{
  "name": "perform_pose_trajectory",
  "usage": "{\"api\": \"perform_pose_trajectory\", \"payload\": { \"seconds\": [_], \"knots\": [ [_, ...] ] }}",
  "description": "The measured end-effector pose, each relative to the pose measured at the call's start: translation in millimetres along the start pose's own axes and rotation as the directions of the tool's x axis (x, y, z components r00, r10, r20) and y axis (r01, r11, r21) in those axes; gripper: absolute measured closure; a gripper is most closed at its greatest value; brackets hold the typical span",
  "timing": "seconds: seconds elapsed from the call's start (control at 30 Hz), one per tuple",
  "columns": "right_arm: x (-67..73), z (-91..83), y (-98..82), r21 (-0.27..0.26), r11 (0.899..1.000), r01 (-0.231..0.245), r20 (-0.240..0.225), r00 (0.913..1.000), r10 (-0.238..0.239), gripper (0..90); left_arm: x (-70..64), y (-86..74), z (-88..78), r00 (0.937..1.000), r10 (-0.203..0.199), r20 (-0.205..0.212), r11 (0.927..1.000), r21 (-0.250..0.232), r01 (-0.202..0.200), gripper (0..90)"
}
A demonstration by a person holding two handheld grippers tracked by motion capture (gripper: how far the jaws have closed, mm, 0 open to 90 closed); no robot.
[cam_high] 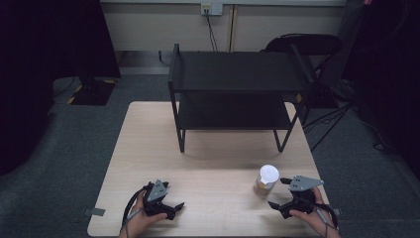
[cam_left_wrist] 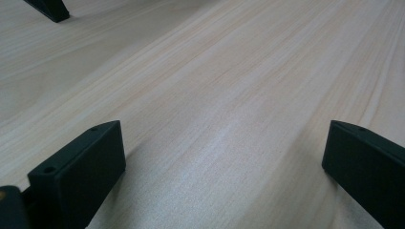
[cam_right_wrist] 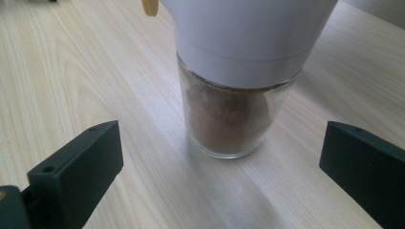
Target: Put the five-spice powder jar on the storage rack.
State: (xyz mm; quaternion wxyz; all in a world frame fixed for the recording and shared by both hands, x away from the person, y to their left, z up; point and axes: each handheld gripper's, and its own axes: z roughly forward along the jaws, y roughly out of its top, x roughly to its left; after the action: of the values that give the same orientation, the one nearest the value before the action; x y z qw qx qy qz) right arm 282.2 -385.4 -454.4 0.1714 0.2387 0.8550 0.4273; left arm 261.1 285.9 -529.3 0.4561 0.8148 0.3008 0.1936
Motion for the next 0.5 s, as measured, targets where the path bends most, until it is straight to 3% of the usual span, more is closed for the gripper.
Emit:
{"api": "perform_pose_trajectory", "payload": {
  "seconds": [0.5],
  "knots": [
    [0.6, 0.7, -0.7, 0.000, 1.000, -0.006, 0.009, 0.9999, 0.006, 0.0, -0.7, 0.1, -0.5, 1.0000, -0.003, -0.002, 1.0000, 0.002, 0.003, 0.0]
  ]
}}
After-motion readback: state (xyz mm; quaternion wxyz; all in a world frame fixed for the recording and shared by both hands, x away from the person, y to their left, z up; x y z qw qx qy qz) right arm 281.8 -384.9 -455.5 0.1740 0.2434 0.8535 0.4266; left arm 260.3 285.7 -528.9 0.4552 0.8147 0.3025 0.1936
